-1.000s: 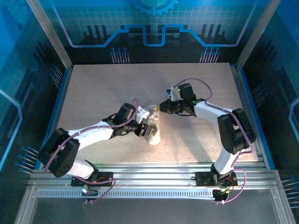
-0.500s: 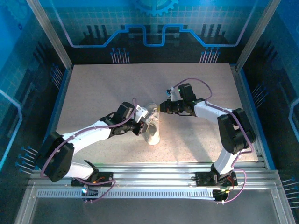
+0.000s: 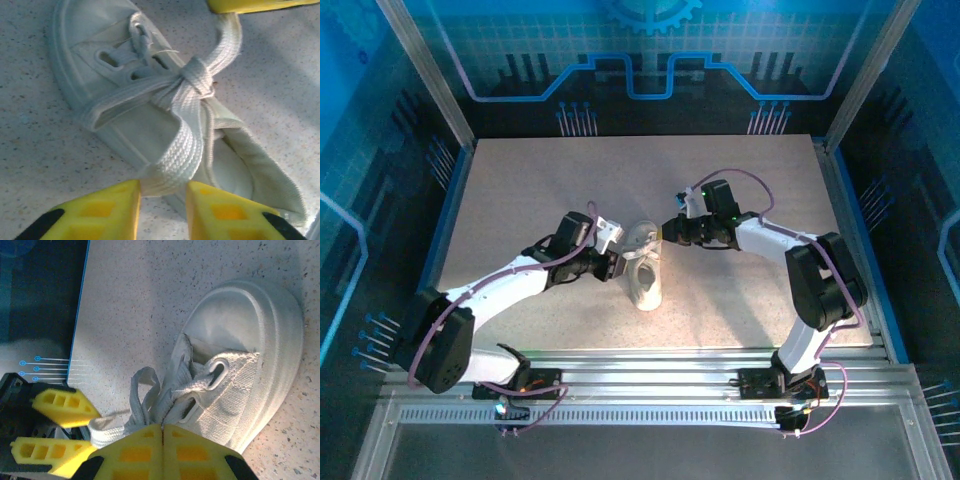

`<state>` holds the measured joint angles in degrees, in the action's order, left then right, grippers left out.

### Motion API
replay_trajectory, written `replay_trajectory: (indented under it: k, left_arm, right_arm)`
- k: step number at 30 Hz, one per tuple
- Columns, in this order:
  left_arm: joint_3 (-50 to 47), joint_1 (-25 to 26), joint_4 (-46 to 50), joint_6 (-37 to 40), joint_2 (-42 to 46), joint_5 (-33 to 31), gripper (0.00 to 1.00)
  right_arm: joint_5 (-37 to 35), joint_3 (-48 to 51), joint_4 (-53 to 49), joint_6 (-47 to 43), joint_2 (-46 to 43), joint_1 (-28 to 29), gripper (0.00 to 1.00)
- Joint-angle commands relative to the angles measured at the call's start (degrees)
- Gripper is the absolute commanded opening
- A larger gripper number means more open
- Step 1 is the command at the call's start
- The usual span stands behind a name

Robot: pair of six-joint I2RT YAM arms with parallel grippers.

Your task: Tie the shoes

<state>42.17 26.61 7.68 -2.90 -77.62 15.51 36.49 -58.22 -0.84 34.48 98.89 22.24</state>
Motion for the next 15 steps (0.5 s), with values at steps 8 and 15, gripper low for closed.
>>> replay_trajectory:
  k: [8, 15]
  left_arm:
    - [-7.51, -9.46, -13.01, -13.52, 5.57, 9.31, 0.64]
    - [-6.99, -11.32, -25.66, -24.86, -2.86, 12.95, 0.65]
  right_arm:
    - [-0.82, 4.90, 4.16, 0.30, -4.22, 1.63, 0.00]
    - [-3.38, 6.16, 5.41, 0.68, -4.92, 2.24, 0.00]
